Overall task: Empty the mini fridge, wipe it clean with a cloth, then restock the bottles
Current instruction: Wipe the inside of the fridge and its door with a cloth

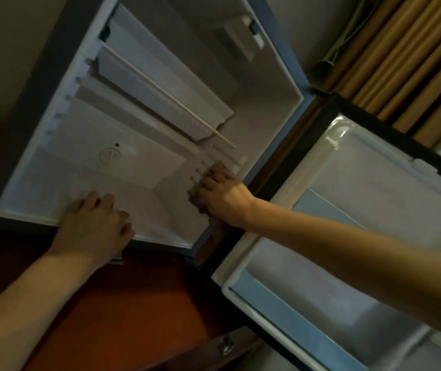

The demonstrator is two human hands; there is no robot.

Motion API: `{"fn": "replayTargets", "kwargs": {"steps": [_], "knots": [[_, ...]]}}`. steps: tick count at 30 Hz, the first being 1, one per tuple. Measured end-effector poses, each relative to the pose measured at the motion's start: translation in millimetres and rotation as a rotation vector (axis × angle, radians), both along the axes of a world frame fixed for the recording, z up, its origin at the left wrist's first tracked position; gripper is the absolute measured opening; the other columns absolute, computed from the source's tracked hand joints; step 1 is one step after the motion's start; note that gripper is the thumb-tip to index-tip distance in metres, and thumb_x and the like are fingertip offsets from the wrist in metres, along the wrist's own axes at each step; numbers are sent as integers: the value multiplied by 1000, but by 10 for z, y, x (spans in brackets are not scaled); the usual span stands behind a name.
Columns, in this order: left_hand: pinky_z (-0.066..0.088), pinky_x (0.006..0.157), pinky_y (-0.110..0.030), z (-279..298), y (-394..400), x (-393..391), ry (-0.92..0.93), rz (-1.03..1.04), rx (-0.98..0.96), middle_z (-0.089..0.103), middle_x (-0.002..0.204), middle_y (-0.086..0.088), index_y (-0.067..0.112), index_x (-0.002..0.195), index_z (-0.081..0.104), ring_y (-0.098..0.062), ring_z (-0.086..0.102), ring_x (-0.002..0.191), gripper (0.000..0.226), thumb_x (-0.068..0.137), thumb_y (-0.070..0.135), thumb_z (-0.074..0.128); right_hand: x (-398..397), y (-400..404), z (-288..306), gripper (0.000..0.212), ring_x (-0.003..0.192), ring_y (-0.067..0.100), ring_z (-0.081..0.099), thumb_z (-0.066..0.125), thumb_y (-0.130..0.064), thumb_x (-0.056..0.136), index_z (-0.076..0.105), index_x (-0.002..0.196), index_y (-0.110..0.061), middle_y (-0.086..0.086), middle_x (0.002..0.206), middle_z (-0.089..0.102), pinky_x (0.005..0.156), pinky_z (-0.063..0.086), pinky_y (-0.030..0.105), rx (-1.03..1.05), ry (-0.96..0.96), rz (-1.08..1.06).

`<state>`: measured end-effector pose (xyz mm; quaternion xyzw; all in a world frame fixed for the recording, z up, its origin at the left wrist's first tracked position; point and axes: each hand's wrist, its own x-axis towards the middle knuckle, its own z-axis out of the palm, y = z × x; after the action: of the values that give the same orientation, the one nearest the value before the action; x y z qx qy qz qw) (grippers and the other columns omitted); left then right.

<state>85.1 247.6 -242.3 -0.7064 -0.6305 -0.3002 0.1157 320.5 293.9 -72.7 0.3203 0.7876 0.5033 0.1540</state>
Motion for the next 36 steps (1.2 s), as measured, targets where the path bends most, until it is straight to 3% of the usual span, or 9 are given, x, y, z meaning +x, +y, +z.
{"fn": "replayTargets", "kwargs": {"steps": [5,8,11,15,17,22,27,32,36], "knots": [[43,88,-36,6,-4,-27,-22,-3,-21,58,115,-2,33,114,72,-26,49,113,38,95,50,45,-169,150,22,40,73,30,67,91,-43,51,76,80,-20,7,82,71,83,55,45,-24,-57,-178],[42,87,-37,6,14,-32,-55,-15,-24,58,112,-2,32,107,74,-26,49,112,36,93,50,46,-269,317,16,23,76,30,68,68,-38,74,76,84,-19,7,85,71,83,55,44,-9,-102,-151],[41,88,-38,-34,50,-11,-81,-33,-5,58,110,-2,31,102,74,-25,49,111,34,92,49,47,-330,630,14,41,79,30,67,40,-35,83,75,87,-14,10,87,71,86,55,44,-76,-134,-248],[43,77,-43,-115,151,-8,-101,-49,59,59,90,-9,18,76,76,-32,53,93,27,80,39,59,-559,818,39,48,109,38,57,62,-42,87,65,119,-7,17,119,63,103,38,55,-45,-237,-376],[42,73,-43,-145,189,10,-102,-36,105,58,85,-12,14,70,74,-35,53,87,26,76,36,60,-558,815,4,51,107,39,58,74,-39,80,66,118,-6,18,117,64,100,42,53,-17,-157,-362],[41,74,-44,-155,206,14,-54,-9,95,58,88,-13,15,75,75,-36,52,90,22,79,35,66,-301,728,-46,41,80,33,66,88,-37,61,75,90,-12,13,91,70,85,55,42,1,-56,-240],[41,85,-42,-81,101,0,-53,-19,17,59,109,-8,25,101,77,-31,49,109,34,92,45,50,-255,226,-17,54,132,35,40,51,-48,96,48,142,-19,11,146,44,118,20,47,25,-119,-354],[42,90,-42,-41,48,-9,-62,-27,-20,58,113,-8,25,106,76,-30,48,111,36,93,45,49,-205,103,-40,37,95,37,66,79,-37,74,75,102,-13,15,105,70,95,51,50,2,-64,-276],[40,92,-39,-3,21,-20,-62,-21,-40,56,115,-3,29,108,74,-25,47,113,40,93,47,41,-396,301,-51,49,100,35,63,83,-44,66,74,108,-20,11,110,69,99,48,48,3,-64,-304]]}}
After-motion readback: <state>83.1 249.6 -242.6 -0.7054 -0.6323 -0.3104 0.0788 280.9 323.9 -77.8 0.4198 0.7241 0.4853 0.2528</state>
